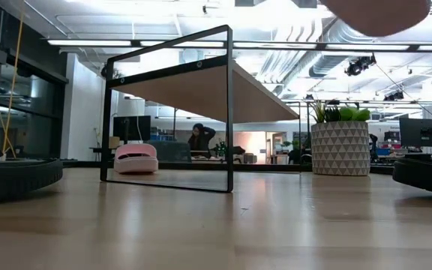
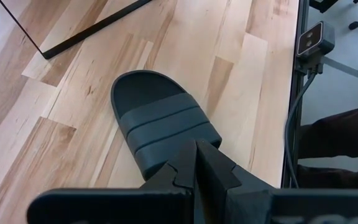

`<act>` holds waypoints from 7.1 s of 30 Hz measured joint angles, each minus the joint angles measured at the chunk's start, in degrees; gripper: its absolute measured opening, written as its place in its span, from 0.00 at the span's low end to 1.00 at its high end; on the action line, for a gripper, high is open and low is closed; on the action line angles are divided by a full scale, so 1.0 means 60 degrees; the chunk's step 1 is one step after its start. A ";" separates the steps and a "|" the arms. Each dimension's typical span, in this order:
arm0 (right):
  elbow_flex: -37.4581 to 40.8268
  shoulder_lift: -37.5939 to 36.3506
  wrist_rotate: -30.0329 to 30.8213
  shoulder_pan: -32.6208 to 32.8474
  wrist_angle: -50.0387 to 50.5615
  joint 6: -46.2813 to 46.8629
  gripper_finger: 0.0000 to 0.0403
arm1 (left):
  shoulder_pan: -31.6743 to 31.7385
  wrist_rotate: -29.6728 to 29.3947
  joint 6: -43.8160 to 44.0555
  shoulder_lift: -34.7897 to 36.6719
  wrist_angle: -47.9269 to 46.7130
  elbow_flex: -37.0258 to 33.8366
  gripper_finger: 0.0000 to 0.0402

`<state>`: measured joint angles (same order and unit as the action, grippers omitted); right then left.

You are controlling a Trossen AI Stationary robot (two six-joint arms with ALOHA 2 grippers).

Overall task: Pick and place slides into the shelf
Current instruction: Put the bottom pink slide on the shelf

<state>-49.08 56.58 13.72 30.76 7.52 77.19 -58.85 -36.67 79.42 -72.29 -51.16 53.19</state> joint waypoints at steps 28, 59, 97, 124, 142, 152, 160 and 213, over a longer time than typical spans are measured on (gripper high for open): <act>-0.4862 -0.1269 0.3416 -0.0004 0.4457 -0.2309 0.00 | 0.0093 -0.0084 0.0117 0.0000 -0.0226 0.0000 0.00; -0.5993 0.0018 0.1505 -0.5686 0.5578 -0.3130 0.00 | 0.1577 0.0430 -0.0978 0.0007 -0.0215 0.0000 0.00; -0.5989 0.3460 -0.1249 -0.9448 0.2567 -0.3016 0.00 | 0.1557 0.0432 -0.0943 0.0011 -0.0229 0.0000 0.00; -0.5989 0.5137 0.0716 -0.8607 0.2762 -0.1547 0.00 | 0.1555 0.0433 -0.0980 0.0011 -0.0421 0.0000 0.00; -0.5989 0.5230 0.1762 -0.8816 0.3574 0.0181 0.00 | 0.1555 0.0433 -0.0980 0.0011 -0.0506 0.0000 0.00; -0.5989 0.5987 0.1502 -0.8693 0.3489 0.0725 0.00 | 0.1555 0.0433 -0.0947 0.0011 -0.0437 0.0000 0.00; -0.5989 0.6303 0.1523 -0.8468 0.3439 0.0938 0.00 | 0.1555 0.0433 -0.0947 0.0011 -0.0453 0.0000 0.00; -0.5989 0.6965 0.1223 -0.8776 0.4074 0.0772 0.00 | 0.1555 0.0586 -0.0981 0.0007 -0.0506 0.0000 0.00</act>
<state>-85.01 98.37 21.05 -21.89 31.97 81.82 -49.52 -33.15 73.53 -72.25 -54.19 53.19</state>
